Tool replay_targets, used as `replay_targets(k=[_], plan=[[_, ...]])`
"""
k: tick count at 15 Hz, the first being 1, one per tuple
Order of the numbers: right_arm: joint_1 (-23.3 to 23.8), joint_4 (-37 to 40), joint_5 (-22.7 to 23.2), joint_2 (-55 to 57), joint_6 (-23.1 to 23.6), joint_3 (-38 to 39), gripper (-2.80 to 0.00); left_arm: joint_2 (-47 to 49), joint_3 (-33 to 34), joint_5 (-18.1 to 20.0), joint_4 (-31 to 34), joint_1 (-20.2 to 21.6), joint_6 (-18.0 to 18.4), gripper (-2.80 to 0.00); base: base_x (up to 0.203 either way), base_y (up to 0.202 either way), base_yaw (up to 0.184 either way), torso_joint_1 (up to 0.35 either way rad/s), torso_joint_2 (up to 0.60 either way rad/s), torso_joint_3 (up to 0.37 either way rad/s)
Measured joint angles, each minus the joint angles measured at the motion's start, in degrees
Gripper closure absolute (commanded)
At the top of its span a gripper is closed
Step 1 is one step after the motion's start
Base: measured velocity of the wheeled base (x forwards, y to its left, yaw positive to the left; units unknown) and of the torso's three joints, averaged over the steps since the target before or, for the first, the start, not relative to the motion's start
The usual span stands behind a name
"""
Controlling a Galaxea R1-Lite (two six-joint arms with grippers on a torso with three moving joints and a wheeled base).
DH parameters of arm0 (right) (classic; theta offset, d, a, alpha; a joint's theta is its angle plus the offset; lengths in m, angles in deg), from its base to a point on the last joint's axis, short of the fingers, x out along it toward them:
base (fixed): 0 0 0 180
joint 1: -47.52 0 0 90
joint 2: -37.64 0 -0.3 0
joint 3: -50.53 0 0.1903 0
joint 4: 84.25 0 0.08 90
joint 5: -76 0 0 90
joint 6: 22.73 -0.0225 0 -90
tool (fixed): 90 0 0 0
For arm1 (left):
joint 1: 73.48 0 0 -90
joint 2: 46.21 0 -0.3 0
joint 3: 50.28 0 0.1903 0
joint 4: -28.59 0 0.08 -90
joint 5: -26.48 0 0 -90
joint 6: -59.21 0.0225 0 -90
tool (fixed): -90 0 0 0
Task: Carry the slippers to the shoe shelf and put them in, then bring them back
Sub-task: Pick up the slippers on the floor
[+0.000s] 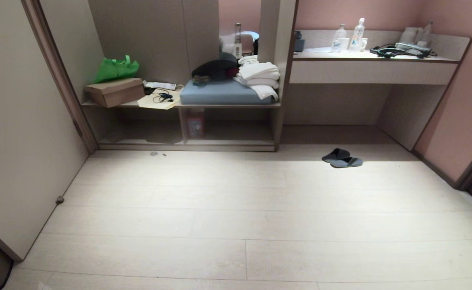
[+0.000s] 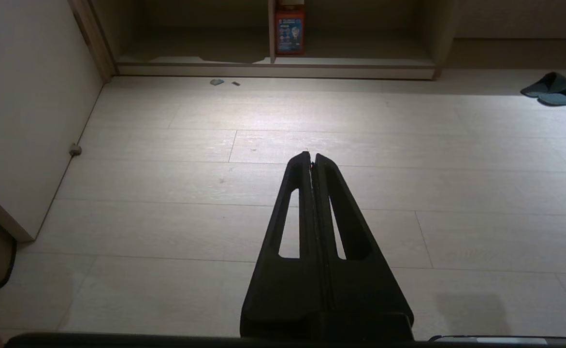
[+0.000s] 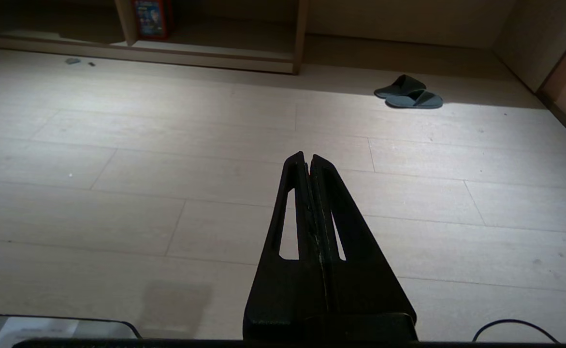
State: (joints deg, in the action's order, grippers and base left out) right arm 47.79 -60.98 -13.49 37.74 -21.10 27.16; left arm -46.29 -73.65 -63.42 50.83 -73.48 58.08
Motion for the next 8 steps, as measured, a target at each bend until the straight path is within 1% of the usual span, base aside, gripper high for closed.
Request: replay_targets(k=[8], plan=[[0.0, 0.02, 0.0, 0.0, -0.43, 0.0, 0.0, 0.0, 0.0, 0.0, 0.01, 0.0, 0.02, 0.0, 0.0, 0.0, 0.0, 0.0, 0.0, 0.0]])
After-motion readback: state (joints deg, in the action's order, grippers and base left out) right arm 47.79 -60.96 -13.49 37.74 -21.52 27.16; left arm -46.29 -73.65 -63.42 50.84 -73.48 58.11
